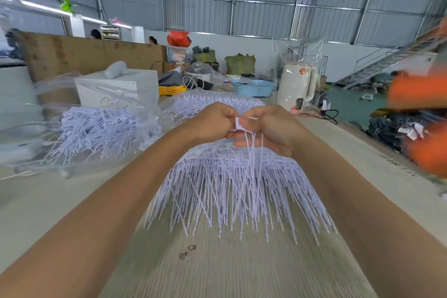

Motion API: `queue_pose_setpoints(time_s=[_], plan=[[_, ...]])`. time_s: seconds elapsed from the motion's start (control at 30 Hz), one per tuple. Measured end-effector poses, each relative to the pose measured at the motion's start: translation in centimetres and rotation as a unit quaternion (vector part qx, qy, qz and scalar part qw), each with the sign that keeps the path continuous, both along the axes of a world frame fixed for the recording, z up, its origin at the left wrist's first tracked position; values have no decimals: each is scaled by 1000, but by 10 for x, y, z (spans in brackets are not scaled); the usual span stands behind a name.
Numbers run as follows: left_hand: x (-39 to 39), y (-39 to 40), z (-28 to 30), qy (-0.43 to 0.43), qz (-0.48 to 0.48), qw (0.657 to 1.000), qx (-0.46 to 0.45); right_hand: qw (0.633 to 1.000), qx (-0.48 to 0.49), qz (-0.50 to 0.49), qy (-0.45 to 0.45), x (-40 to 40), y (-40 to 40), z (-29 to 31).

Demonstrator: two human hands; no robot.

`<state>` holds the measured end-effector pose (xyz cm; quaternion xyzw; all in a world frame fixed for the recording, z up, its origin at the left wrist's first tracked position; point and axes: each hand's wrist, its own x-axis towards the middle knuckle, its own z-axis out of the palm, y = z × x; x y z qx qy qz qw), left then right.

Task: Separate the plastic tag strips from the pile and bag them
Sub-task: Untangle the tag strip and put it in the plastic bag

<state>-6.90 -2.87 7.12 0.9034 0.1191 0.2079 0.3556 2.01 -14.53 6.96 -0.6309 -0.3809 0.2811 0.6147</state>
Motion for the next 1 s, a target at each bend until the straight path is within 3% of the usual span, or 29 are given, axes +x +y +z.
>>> queue_pose_setpoints(time_s=[0.2, 0.4, 0.53, 0.6, 0.7, 1.0], plan=[[0, 7, -4, -23, 27, 998, 46, 998, 52, -46, -4, -2, 11, -14], [-2, 4, -15, -127, 48, 980, -146, 985, 128, -101, 60, 0, 18, -14], [-11, -11, -22, 32, -13, 952, -306, 975, 152, -147, 63, -3, 26, -19], [-16, -15, -29, 54, -57, 937, -339, 973, 157, -153, 72, -7, 31, -24], [-19, -12, -35, 20, -42, 950, -308, 973, 157, -140, 94, -8, 36, -30], [-29, -3, -42, -14, 57, 972, -228, 992, 41, -109, -53, -13, 54, -35]])
